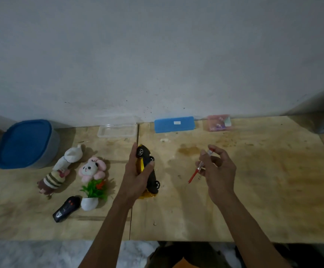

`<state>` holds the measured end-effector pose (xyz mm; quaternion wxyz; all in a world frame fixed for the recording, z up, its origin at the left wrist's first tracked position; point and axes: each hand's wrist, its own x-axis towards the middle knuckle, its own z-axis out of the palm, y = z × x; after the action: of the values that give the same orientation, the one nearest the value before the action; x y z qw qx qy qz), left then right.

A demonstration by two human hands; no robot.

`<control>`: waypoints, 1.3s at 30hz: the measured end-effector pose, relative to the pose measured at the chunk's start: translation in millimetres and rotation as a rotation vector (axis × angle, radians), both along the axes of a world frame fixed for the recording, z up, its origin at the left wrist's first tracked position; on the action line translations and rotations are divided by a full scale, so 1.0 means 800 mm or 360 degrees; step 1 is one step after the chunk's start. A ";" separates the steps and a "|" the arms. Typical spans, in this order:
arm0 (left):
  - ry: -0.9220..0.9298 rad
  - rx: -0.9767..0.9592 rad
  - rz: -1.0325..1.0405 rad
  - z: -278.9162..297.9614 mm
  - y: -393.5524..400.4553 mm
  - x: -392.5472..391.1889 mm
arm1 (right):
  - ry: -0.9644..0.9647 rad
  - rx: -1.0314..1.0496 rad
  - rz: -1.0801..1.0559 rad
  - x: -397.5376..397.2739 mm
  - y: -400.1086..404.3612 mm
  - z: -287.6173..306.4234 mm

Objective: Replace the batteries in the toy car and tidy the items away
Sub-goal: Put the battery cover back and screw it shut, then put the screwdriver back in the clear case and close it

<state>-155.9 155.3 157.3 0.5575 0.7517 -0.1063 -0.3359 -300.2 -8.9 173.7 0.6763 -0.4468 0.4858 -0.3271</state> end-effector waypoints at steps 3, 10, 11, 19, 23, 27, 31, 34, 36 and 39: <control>-0.0386 0.0492 -0.0083 -0.028 -0.020 -0.006 | 0.0095 0.0085 0.0076 -0.001 -0.016 -0.029; -0.0860 0.1062 -0.0244 -0.092 -0.050 -0.020 | 0.0204 0.0185 0.0160 -0.023 -0.037 -0.079; -0.0926 0.1139 -0.0299 -0.099 -0.052 -0.023 | 0.0220 0.0177 0.0175 -0.027 -0.038 -0.082; -0.1160 0.1635 -0.0502 -0.143 -0.073 -0.052 | 0.0312 0.0100 0.0236 -0.041 -0.054 -0.084; -0.1190 0.1674 -0.0486 -0.153 -0.076 -0.059 | 0.0331 0.0092 0.0280 -0.032 -0.056 -0.086; -0.1152 0.1618 -0.0541 -0.149 -0.076 -0.061 | 0.0320 0.0096 0.0331 -0.017 -0.056 -0.084; -0.1067 0.1449 -0.0439 -0.148 -0.060 -0.047 | 0.0336 0.0062 0.0386 -0.003 -0.056 -0.083; -0.1024 0.1359 -0.0463 -0.154 -0.049 -0.041 | 0.0352 0.0043 0.0418 0.007 -0.052 -0.082; -0.1002 0.1330 -0.0484 -0.154 -0.047 -0.040 | 0.0353 0.0033 0.0439 0.013 -0.048 -0.080; -0.0943 0.1310 -0.0493 -0.154 -0.045 -0.040 | 0.0349 0.0016 0.0465 0.024 -0.039 -0.077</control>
<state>-187.7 119.6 34.3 0.1063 0.9465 -0.2286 -0.2014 -281.0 -40.2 112.1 0.6619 -0.5422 0.4882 -0.1723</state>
